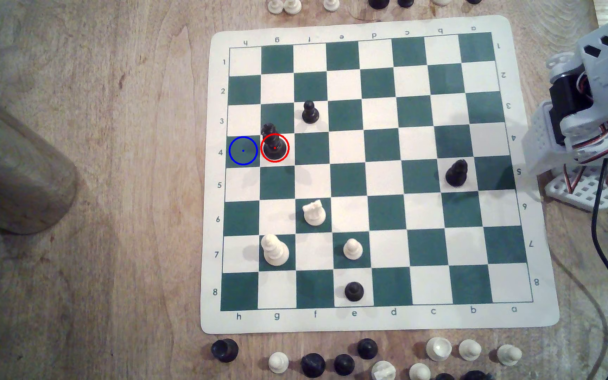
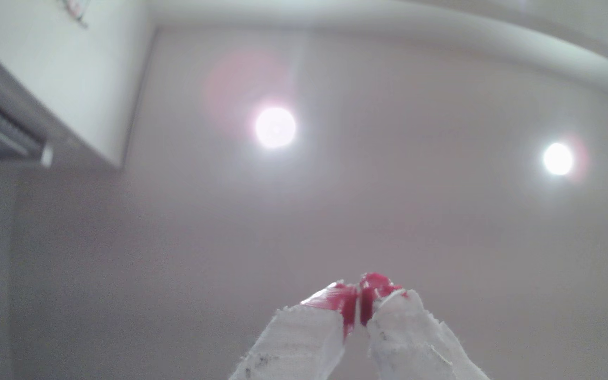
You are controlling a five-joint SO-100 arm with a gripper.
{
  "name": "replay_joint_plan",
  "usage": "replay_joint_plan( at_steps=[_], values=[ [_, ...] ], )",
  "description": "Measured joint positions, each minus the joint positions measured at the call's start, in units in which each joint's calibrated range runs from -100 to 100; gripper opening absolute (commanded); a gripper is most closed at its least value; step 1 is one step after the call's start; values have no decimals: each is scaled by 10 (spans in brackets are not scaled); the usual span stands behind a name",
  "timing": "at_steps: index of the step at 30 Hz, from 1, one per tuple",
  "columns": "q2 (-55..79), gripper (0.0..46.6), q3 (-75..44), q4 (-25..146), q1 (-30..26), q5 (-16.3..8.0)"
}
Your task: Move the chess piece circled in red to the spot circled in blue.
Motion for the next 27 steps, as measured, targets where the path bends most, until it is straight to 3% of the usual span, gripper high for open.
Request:
replay_joint_plan(
  at_steps=[5,20,27],
  values=[
    [0,2,0,83,21,0],
    [5,5,-242,1075,117,0],
    [116,16,-307,1286,114,-5]
  ],
)
